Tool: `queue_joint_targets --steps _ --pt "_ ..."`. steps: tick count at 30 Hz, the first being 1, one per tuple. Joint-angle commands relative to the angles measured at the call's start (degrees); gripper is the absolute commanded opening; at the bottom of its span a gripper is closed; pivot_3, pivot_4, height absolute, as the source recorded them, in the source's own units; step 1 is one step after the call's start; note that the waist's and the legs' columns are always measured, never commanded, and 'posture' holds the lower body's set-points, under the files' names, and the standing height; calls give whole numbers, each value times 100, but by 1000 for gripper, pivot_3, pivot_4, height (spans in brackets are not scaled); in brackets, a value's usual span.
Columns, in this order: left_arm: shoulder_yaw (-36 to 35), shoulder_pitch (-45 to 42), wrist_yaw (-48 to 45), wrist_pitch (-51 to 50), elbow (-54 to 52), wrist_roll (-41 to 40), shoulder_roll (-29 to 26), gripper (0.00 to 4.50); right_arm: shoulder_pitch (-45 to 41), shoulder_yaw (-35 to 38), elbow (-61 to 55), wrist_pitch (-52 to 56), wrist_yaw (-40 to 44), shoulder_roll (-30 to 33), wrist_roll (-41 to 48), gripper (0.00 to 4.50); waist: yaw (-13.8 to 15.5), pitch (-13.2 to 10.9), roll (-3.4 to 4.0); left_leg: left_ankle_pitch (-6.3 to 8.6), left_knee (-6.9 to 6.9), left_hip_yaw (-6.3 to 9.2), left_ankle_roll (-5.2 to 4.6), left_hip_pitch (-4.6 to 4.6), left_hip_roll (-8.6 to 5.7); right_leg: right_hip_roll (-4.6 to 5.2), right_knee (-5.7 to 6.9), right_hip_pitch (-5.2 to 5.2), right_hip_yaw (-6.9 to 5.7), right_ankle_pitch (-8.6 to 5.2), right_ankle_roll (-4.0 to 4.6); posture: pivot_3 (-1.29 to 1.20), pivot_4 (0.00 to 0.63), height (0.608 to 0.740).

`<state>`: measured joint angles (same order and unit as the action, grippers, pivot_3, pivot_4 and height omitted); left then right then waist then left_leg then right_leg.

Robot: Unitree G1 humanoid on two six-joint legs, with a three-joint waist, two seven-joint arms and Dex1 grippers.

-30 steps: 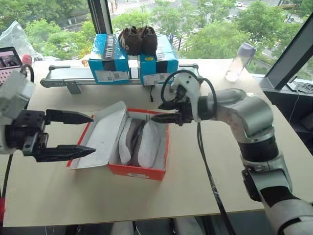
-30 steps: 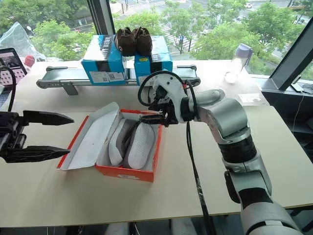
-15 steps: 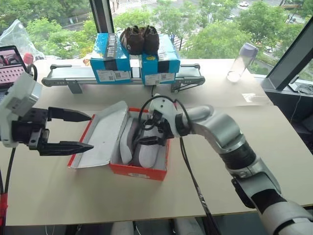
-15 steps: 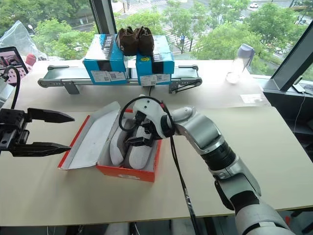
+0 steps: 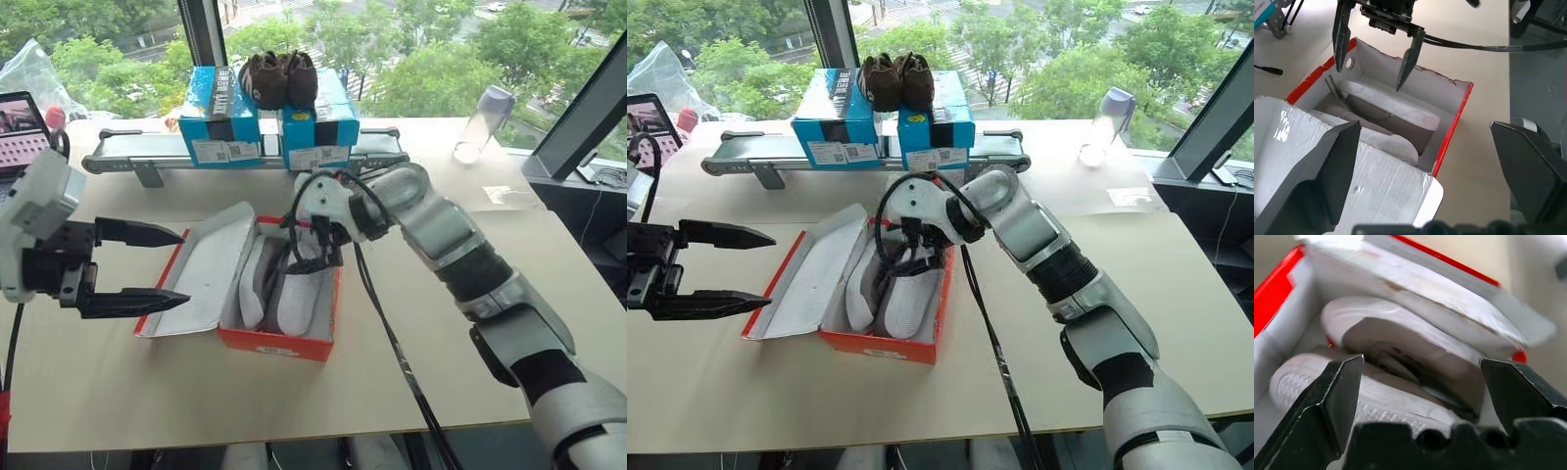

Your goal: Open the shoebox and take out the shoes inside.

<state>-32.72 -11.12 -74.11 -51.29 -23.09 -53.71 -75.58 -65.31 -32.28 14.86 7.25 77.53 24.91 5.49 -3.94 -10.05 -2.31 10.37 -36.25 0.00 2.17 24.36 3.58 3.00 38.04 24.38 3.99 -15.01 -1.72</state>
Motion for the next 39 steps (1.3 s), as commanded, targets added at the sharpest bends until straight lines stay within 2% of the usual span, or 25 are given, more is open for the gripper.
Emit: queue_joint_targets --steps 1,5,11,20,24,30,33,36,39 --pt "-69 -220 182 -43 -121 -161 -19 4500 -426 -205 628 -1376 663 -103 -408 4476 -4 0 0 0 -1 0 0 -1 0 0 2 -1 0 0 0 0 150 740" --pt "-124 -259 318 -183 -237 -283 -26 4500 -703 -329 1473 -2402 1035 -423 -655 4476 -10 0 0 0 -3 0 0 -7 3 -2 2 -5 0 1 1 0 150 740" --pt "-235 -282 567 -412 -441 -504 -13 4500 -862 -399 2285 -3294 1247 -919 -934 4476 -3 -2 1 1 -1 1 1 -4 14 -14 3 -2 0 2 4 0 150 740" --pt "-427 -186 738 -575 -615 -652 34 4500 -758 -744 3154 -3773 1330 -1351 -1478 4476 -3 -3 2 1 -2 3 2 -9 32 -32 4 -5 0 7 12 0 150 740" --pt "-517 -13 584 -533 -608 -577 65 4500 -734 -712 3244 -3627 1416 -1464 -1455 3454 -21 -2 2 1 -1 4 2 -24 39 -39 6 -14 2 10 19 0 150 740" --pt "-586 245 176 -240 -392 -269 107 4500 -704 -624 3165 -3490 1490 -1428 -1360 1493 -23 -3 2 0 2 3 2 -39 47 -49 14 -17 3 11 32 0 150 740" --pt "-563 355 -31 -24 -257 -92 147 4500 -694 -619 2996 -3428 1497 -1353 -1263 829 -22 -3 3 0 7 3 3 -48 47 -50 15 -21 3 9 36 0 150 740" --pt "-549 437 -217 141 -178 36 192 4500 -665 -680 2783 -3346 1497 -1258 -1148 510 -20 -3 3 0 8 4 3 -48 47 -51 16 -20 3 9 37 0 150 740" --pt "-547 517 -347 273 -118 132 227 4500 -640 -732 2520 -3284 1497 -1136 -1070 425 -8 -3 3 0 9 3 3 -47 47 -50 16 -19 3 9 38 0 150 740"
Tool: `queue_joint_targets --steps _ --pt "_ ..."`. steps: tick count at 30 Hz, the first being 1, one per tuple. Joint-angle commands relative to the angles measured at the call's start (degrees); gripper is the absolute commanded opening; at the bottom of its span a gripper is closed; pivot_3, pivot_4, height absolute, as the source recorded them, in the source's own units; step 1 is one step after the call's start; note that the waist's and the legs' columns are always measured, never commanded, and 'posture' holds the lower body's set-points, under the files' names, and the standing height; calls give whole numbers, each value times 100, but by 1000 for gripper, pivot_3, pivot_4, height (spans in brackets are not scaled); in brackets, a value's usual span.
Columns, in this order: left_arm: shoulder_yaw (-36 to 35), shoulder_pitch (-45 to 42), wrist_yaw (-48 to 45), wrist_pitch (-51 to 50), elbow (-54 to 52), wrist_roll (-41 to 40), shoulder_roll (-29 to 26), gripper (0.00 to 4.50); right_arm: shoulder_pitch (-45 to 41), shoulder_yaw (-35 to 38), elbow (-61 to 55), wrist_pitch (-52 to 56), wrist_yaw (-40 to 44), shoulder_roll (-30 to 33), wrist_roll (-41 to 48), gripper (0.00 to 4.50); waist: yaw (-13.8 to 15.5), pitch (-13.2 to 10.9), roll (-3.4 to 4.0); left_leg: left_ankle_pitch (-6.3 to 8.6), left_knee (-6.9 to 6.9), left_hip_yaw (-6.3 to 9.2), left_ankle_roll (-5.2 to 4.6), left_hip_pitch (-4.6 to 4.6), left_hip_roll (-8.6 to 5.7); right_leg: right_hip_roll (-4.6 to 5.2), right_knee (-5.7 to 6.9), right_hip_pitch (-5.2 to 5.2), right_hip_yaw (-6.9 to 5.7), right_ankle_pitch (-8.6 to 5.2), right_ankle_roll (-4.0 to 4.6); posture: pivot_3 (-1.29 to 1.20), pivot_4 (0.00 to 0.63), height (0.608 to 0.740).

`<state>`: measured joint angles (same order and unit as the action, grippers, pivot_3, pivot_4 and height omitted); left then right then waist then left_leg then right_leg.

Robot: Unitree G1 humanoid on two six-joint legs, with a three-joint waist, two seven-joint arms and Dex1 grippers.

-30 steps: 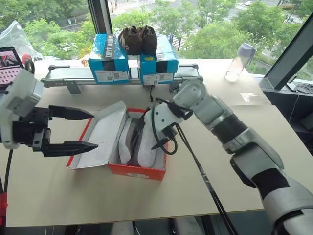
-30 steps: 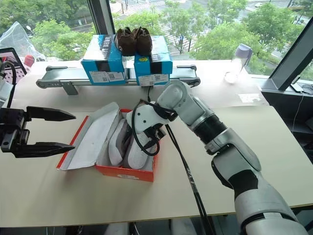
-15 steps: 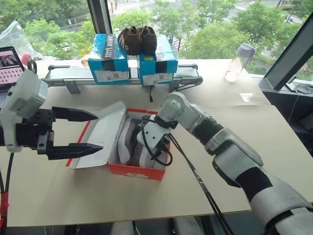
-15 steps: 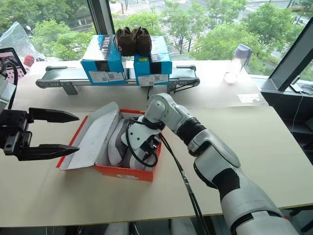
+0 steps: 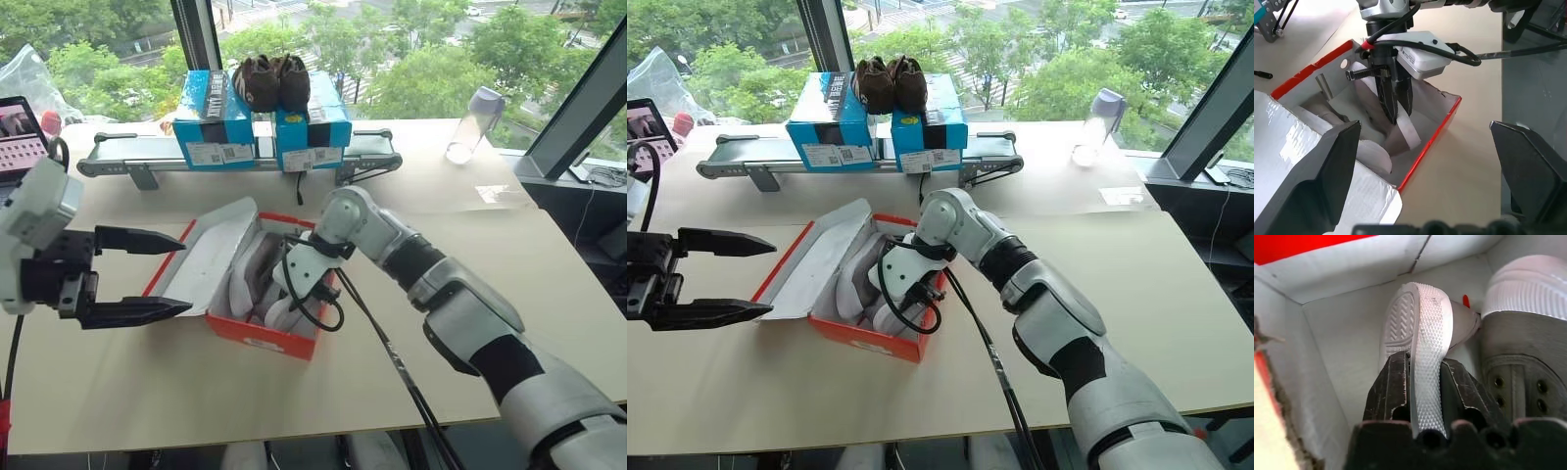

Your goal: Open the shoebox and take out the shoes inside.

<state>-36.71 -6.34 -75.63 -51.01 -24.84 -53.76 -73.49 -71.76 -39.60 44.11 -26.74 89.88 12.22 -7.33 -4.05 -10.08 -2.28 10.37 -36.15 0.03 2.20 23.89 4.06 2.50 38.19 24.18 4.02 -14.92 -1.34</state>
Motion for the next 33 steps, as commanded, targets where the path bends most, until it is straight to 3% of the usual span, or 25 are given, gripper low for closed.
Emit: queue_joint_targets --steps 1,5,15,22,26,29,33 --pt "-138 58 -236 290 73 166 35 4500 13 -4 -569 100 262 207 248 405 6 0 0 0 1 0 0 0 0 0 0 0 0 0 0 0 150 740" --pt "-37 -13 -248 338 81 169 33 4500 17 -23 -1055 196 262 442 406 405 16 -1 1 0 2 0 0 13 0 1 -1 10 0 0 1 0 150 740" --pt "988 -1057 123 276 170 -70 9 4500 -730 -193 -2071 366 262 1730 1128 405 62 -11 1 0 -1 2 0 28 -1 1 -6 19 -2 0 1 0 150 740" --pt "1396 -1314 18 486 334 52 143 4500 -1278 611 -1477 1012 12 2001 868 405 50 -20 7 0 -3 1 0 30 -1 1 -3 22 -1 0 2 0 150 740" --pt "1691 -1503 -100 643 469 125 230 4500 -1517 1297 -842 1726 -1075 2522 380 405 103 -21 5 0 -2 1 0 36 -1 2 -9 25 -2 0 3 0 150 740" --pt "1921 -1755 -106 624 512 136 267 4500 -1173 1684 -1132 2459 -1339 3023 251 405 207 -22 4 0 -5 1 0 42 -6 6 -13 26 -3 0 2 0 150 740" --pt "2323 -2155 -174 651 686 307 369 4500 79 2193 -2376 3633 -1362 3911 290 405 293 -21 3 0 -6 0 -1 43 -6 5 -17 24 -2 -2 1 0 150 740"
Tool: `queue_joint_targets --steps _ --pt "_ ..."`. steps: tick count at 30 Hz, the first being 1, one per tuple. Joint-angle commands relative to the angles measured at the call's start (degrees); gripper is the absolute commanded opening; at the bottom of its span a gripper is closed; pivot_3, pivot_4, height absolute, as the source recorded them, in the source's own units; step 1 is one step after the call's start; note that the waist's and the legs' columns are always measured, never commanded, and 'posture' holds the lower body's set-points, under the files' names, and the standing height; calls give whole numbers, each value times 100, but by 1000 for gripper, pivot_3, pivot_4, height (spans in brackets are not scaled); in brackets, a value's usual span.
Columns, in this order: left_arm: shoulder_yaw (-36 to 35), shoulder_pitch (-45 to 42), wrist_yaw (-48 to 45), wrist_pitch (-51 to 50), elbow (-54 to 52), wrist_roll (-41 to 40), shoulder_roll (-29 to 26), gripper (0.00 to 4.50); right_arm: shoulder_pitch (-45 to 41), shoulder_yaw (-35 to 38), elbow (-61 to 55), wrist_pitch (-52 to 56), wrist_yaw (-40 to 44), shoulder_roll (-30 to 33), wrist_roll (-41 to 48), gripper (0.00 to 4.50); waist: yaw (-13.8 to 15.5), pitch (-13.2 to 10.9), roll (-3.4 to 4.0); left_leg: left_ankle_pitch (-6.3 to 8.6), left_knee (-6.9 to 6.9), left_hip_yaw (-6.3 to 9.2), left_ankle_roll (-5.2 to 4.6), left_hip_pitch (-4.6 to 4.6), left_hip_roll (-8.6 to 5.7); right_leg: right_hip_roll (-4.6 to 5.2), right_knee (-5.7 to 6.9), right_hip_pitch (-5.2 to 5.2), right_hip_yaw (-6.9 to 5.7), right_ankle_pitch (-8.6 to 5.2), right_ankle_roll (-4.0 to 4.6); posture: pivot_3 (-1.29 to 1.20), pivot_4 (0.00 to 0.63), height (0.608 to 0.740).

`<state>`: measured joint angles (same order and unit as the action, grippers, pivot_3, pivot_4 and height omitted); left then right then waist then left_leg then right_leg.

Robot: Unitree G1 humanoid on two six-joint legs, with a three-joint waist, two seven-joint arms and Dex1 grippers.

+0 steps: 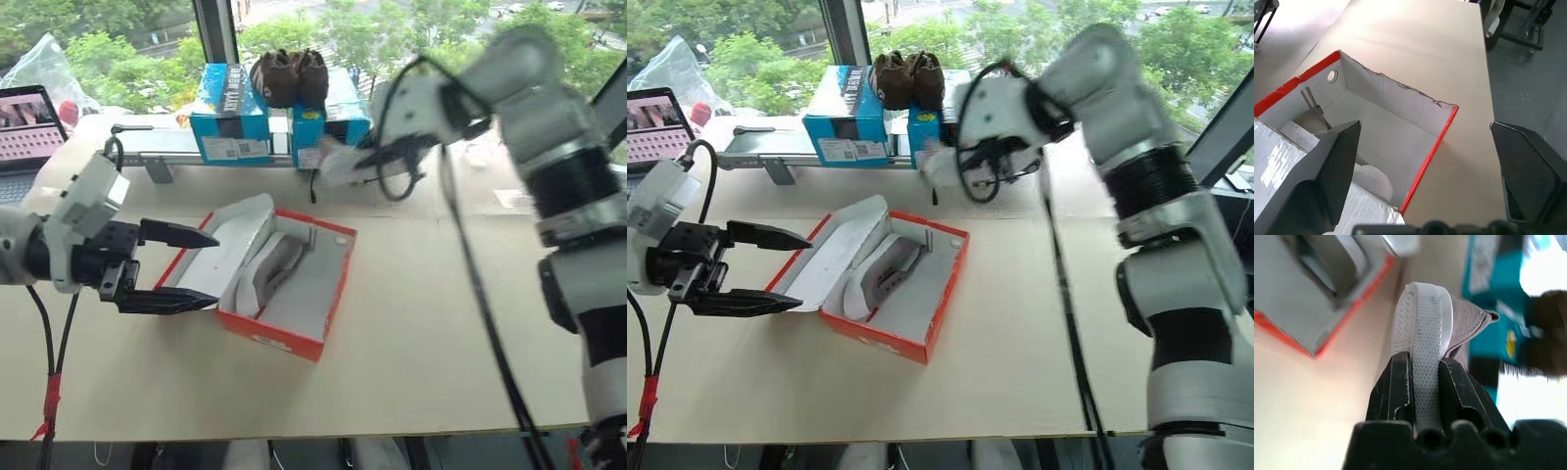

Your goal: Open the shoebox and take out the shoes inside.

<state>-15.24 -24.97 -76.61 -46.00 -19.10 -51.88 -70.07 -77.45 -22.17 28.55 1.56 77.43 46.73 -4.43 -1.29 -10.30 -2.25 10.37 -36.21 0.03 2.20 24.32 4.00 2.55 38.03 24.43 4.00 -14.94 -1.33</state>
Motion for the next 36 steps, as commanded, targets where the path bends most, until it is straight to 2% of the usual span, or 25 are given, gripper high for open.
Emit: queue_joint_targets --steps 1,4,8,11,15,18,26,31,33,34,36 --pt "247 -366 -90 154 151 152 50 4500 926 562 -1075 1037 -196 572 2 405 28 0 1 0 0 0 0 0 -1 0 0 -1 1 0 0 0 150 740" --pt "404 -545 -148 148 220 202 109 4500 1694 822 -1699 1585 -463 767 2 405 -23 -12 20 0 -7 -3 0 -2 -1 -2 7 2 6 0 -1 0 150 740" --pt "597 -757 -214 176 340 314 187 4500 2523 1033 -2126 2444 -1165 609 -141 405 -136 -22 37 -1 -7 -3 -1 -2 -1 -4 12 4 13 -2 -4 0 150 740" --pt "649 -834 -258 186 395 358 213 4500 2647 1215 -1954 2841 -1876 322 -266 405 -159 -23 37 0 -9 -3 -1 -1 -2 -4 9 2 13 -1 -3 0 150 740" --pt "647 -848 -282 169 395 375 224 4500 2677 1202 -1303 2400 -2745 225 -631 405 -132 -25 38 0 -9 -2 -1 3 -3 -3 9 5 12 -2 -4 0 150 740" --pt "632 -844 -276 151 387 380 237 4500 2729 808 -636 1690 -3625 314 -1365 405 -101 -25 38 0 -10 -2 -1 8 -5 -1 3 3 11 -3 -6 0 150 740" --pt "589 -824 -247 114 345 371 229 4500 3130 489 -726 1284 -3839 -22 -1790 405 -192 -25 37 0 -9 -2 -1 6 -6 -1 6 3 14 -3 -6 0 150 740" --pt "530 -759 -261 130 342 378 204 4500 3593 566 -1527 1815 -3402 -274 -1600 405 -234 -25 36 0 -13 -1 -1 5 -6 0 7 -2 14 -3 -7 0 150 740" --pt "497 -727 -282 138 350 385 180 4500 3736 728 -2142 2500 -3081 -443 -1300 1353 -259 -24 36 0 -13 1 -1 -1 -6 -1 8 -7 13 -3 -8 0 150 740" --pt "486 -715 -294 144 354 394 169 4500 3789 773 -2427 2817 -2899 -485 -1193 1570 -269 -24 35 0 -13 1 -1 -2 -6 -1 10 -7 13 -3 -8 0 150 740" --pt "472 -699 -311 154 358 406 158 4500 3857 834 -2804 3239 -2660 -533 -1045 2309 -280 -24 35 0 -13 2 -1 -8 -3 -5 12 -10 13 -3 -8 0 150 740"
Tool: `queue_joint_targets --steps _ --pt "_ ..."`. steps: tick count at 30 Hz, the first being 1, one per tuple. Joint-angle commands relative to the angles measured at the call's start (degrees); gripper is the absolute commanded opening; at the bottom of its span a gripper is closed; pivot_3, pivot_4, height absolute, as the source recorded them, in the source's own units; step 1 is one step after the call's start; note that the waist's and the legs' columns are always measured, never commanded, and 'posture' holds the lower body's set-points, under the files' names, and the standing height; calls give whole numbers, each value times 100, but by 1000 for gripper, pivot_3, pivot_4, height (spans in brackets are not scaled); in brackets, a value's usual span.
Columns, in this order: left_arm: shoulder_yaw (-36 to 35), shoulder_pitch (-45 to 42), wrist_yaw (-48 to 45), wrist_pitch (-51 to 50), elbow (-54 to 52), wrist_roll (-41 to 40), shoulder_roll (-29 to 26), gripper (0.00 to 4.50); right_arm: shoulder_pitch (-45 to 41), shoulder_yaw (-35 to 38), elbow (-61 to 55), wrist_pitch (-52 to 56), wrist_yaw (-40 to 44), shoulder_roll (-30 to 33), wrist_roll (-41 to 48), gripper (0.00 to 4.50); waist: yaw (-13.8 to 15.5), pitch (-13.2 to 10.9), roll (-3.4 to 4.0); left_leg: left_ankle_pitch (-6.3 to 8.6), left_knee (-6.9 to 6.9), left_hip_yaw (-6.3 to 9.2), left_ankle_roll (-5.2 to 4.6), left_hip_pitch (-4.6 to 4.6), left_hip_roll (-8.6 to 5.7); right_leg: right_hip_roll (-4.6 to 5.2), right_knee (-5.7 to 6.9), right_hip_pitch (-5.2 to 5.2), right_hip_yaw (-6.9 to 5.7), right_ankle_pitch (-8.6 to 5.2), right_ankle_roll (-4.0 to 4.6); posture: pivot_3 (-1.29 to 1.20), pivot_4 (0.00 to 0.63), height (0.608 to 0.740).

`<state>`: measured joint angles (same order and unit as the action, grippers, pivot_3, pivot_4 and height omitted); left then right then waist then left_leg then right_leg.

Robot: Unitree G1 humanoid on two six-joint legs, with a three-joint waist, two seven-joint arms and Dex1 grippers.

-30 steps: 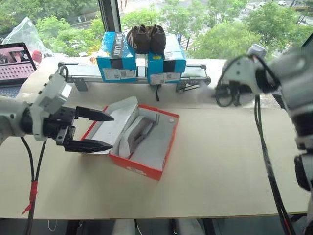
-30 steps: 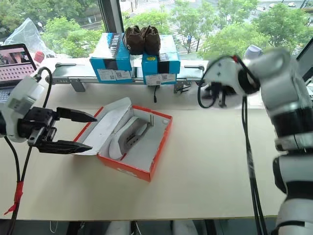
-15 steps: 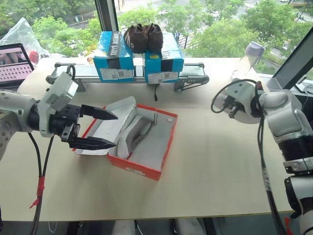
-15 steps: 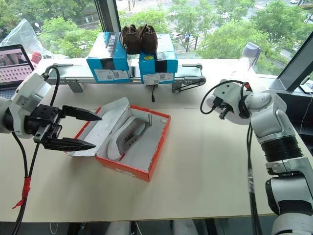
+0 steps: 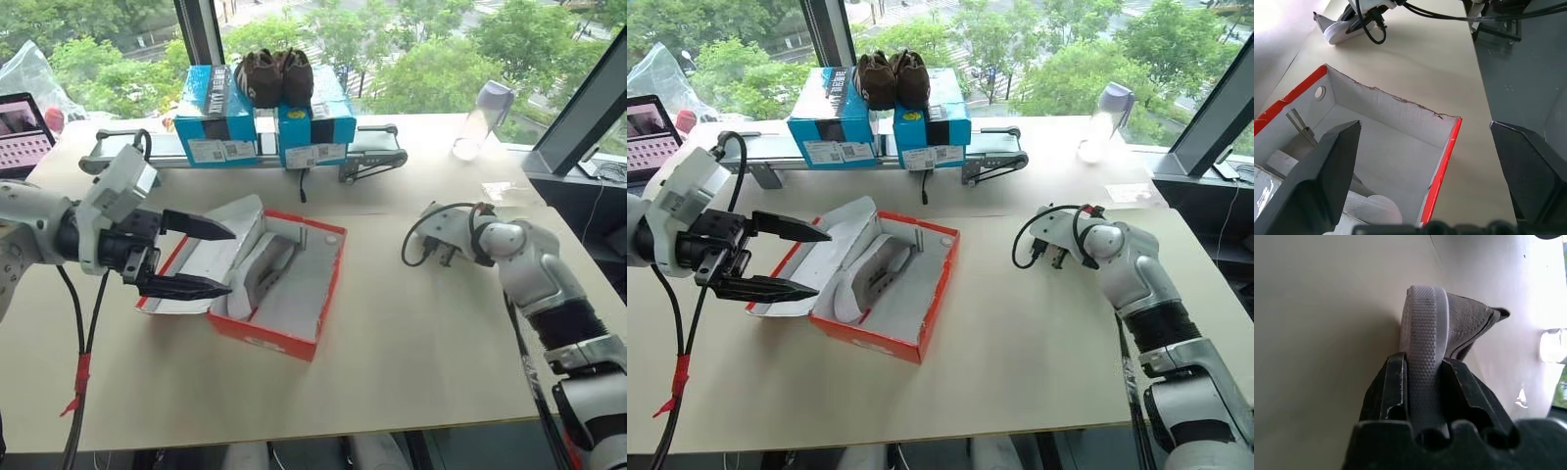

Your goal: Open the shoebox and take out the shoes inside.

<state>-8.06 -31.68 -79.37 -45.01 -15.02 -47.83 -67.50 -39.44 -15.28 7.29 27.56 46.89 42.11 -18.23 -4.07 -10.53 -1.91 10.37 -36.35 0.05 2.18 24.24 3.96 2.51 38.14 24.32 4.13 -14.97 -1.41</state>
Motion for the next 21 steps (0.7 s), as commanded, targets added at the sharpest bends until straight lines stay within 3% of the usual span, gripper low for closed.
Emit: queue_joint_targets --steps 1,6,7,14,17,21 --pt "-254 -24 -44 59 -47 4 -106 4500 27 223 -932 939 546 -104 503 2606 6 0 0 0 0 0 0 0 0 0 1 0 0 0 0 0 150 740" --pt "-270 -26 -67 80 -40 27 -106 4500 -327 408 -1820 2058 1130 -6 1159 4305 64 -1 1 0 -4 0 0 9 -2 3 -3 2 -2 -2 -3 0 150 740" --pt "-274 -28 -70 80 -41 33 -101 4500 -405 428 -1935 2210 1209 36 1275 4469 74 -1 1 0 -3 0 0 11 -1 2 -3 4 -2 -2 -3 0 150 740" --pt "-388 43 -79 83 -11 83 -162 4500 -1838 953 -1713 2549 1724 -70 2441 4469 89 -6 8 0 -4 -1 0 10 -1 2 -4 8 -1 -3 -5 0 150 740" --pt "-458 74 17 91 35 143 -165 4500 -2134 848 -1557 2004 1840 -422 2779 4469 74 -4 5 1 1 1 -1 4 2 -1 -2 5 -3 -2 -4 0 150 740" --pt "-532 194 84 19 38 207 -240 4500 -2035 -18 -1415 299 2200 -775 2498 4469 78 0 -1 2 -1 1 -3 10 1 2 -7 3 -5 -2 -3 0 150 740"
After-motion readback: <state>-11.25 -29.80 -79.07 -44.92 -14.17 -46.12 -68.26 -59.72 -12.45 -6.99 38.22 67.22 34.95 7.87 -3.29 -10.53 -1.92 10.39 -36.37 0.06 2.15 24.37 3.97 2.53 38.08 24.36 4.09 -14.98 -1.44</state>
